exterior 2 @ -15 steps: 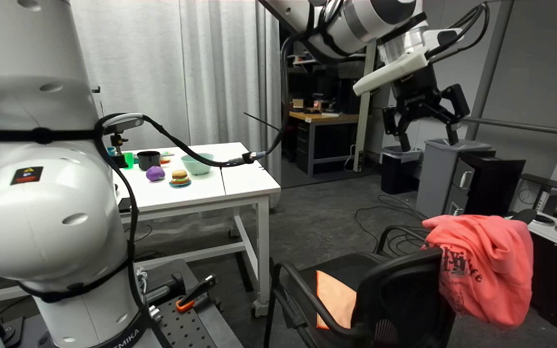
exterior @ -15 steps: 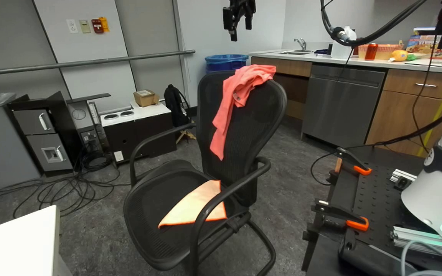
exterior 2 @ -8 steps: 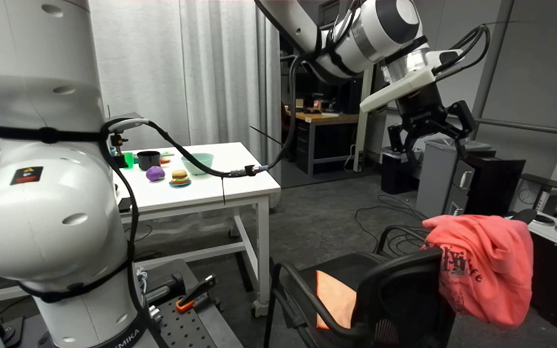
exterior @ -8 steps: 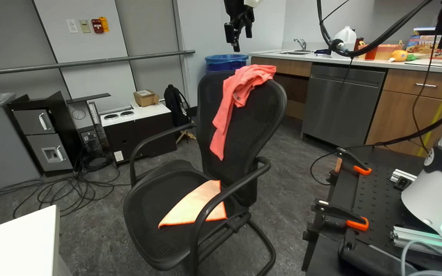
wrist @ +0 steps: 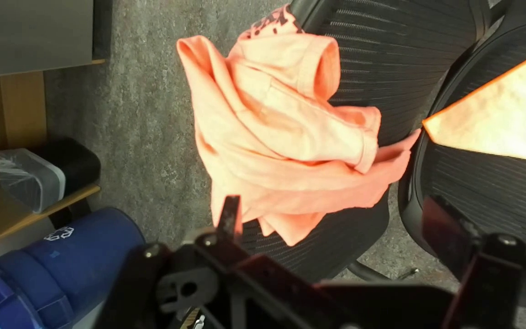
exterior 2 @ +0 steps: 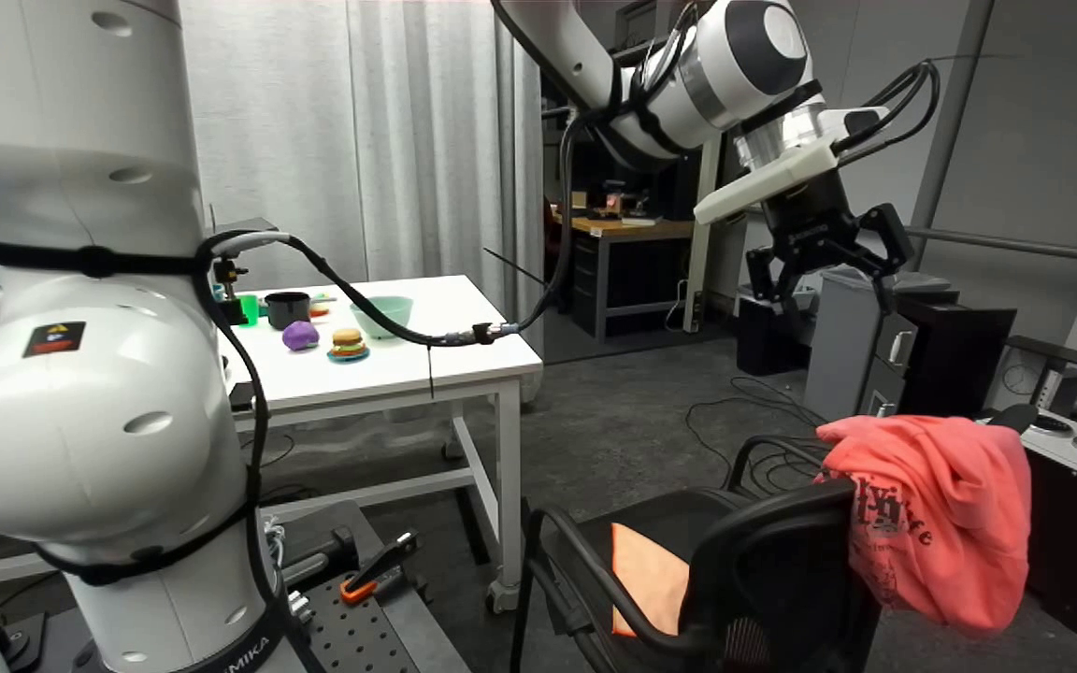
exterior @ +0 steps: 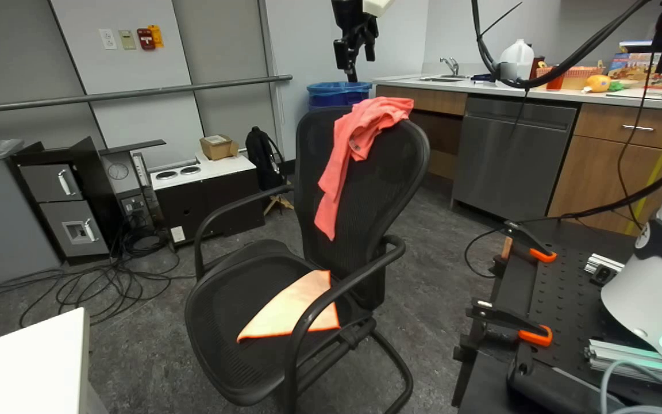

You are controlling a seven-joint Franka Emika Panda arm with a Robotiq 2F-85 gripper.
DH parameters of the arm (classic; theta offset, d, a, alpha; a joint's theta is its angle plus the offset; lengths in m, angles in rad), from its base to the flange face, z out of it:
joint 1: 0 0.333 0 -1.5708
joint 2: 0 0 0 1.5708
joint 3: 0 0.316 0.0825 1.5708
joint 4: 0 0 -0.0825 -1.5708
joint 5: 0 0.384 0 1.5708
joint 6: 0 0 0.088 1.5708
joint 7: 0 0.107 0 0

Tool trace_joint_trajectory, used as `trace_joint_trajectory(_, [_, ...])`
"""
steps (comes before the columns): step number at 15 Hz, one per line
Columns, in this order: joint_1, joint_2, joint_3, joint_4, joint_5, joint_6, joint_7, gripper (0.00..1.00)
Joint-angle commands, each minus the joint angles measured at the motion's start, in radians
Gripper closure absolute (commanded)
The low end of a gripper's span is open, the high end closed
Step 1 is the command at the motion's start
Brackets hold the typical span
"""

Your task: Remove the orange shirt from the backrest of the black chair

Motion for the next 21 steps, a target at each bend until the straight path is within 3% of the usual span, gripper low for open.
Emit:
trace_joint_trajectory(1, [0.018, 0.05, -0.012, 0.023, -0.055, 0.021, 0.01, 0.0])
trace_joint_trajectory(10, [0.056, 0.188, -0.015, 0.057, -0.331, -0.001, 0.058, 0.0])
trace_joint_trajectory(21, [0.074, 0.348, -0.021, 0.086, -0.529, -0.012, 0.137, 0.0])
